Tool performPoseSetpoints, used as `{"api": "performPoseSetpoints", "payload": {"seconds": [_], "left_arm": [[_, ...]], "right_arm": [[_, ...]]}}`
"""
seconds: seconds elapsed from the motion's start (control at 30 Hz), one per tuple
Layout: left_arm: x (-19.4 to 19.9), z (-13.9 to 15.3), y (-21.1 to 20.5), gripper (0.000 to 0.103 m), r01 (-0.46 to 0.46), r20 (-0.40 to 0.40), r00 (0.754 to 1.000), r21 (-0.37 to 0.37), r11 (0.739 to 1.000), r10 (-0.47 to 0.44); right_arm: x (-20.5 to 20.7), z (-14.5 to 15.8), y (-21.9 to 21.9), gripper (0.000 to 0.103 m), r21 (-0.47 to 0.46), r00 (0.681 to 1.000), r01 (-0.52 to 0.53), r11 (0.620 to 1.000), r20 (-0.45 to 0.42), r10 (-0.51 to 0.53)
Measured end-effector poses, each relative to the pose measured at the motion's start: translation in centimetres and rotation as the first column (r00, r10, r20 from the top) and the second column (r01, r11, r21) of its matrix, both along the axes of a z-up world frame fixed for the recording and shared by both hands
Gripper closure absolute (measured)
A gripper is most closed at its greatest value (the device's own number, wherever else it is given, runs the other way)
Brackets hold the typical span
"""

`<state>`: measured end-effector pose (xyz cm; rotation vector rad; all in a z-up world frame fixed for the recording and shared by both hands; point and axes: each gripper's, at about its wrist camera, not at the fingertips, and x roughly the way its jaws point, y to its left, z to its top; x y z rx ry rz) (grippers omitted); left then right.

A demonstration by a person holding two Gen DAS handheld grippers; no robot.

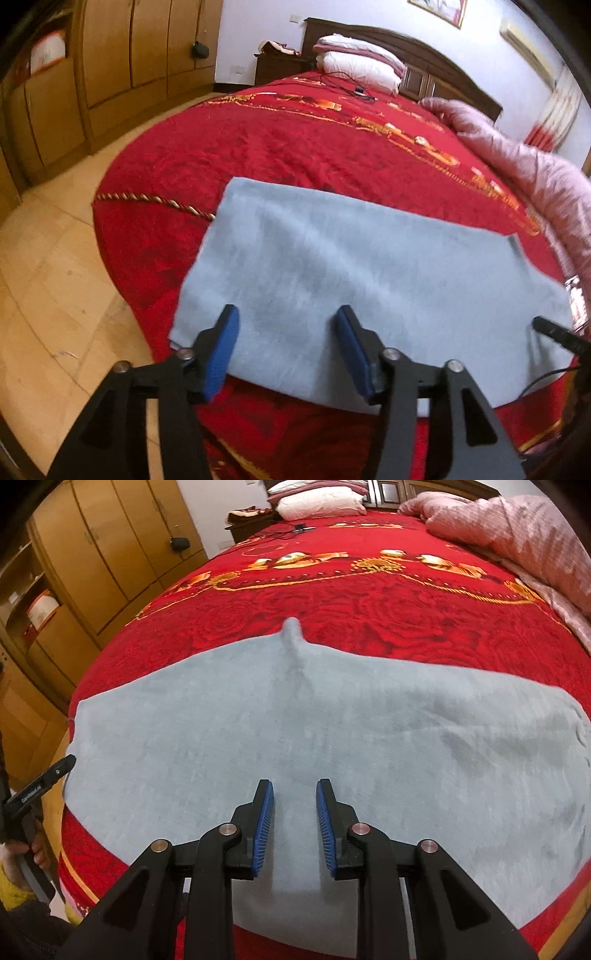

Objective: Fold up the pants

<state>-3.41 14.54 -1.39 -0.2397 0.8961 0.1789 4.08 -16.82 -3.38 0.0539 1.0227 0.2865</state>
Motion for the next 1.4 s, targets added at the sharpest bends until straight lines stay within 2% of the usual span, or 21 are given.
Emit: {"api": "performPoseSetpoints", "payload": {"seconds": [0.03,0.13,0.23,0.43,0.63,0.87,0.97,1.1,1.17,1.4], "left_arm": [[0.0,0.0,-0.1,0.039,0.0,-0.005,1.0,0.015,1.0,0.0],[-0.2,0.1,-0.4,0.038,-0.001,-0.014,1.0,0.023,1.0,0.002],[-0.2,0.8,-0.5,0.037,0.031,-0.012,0.999,0.015,0.999,-0.031],[1.3,2.3,-3.4,0.032,0.111,0.006,0.994,0.022,0.994,-0.111],[3.3,1.2,-5.7,0.032,0.134,-0.034,0.99,-0.009,0.991,-0.134],[3.6,0.0,-8.1,0.022,0.149,-0.068,0.988,0.126,0.981,-0.142],[3.8,-0.2,-8.6,0.021,0.148,-0.075,0.988,0.152,0.977,-0.138],[3.7,-0.4,-8.7,0.02,0.144,-0.077,0.988,0.155,0.977,-0.133],[3.7,-0.4,-8.7,0.02,0.142,-0.077,0.988,0.157,0.977,-0.131],[4.0,-0.7,-9.3,0.016,0.138,-0.092,0.988,0.197,0.971,-0.122]], "right_arm": [[-0.1,0.1,-0.3,0.068,-0.003,1.0,0.008,1.0,0.004,-0.008],[-0.7,0.7,-1.3,0.059,-0.037,0.999,0.042,0.998,0.028,-0.041],[-1.4,1.3,-2.8,0.056,-0.043,0.996,0.08,0.996,0.043,-0.078],[-3.3,1.8,-7.6,0.055,0.008,0.983,0.183,0.983,0.017,-0.183],[-5.9,1.9,-12.2,0.055,0.052,0.96,0.28,0.959,0.0,-0.28],[-8.0,1.3,-17.4,0.055,0.115,0.91,0.414,0.903,-0.014,-0.415],[-8.2,0.5,-19.0,0.055,0.159,0.887,0.46,0.873,-0.034,-0.461],[-8.2,-0.8,-20.1,0.055,0.201,0.869,0.493,0.847,-0.067,-0.49],[-7.9,-1.5,-20.6,0.055,0.258,0.865,0.498,0.828,-0.085,-0.495],[-6.7,-2.1,-21.3,0.055,0.341,0.872,0.476,0.811,-0.062,-0.486]]}}
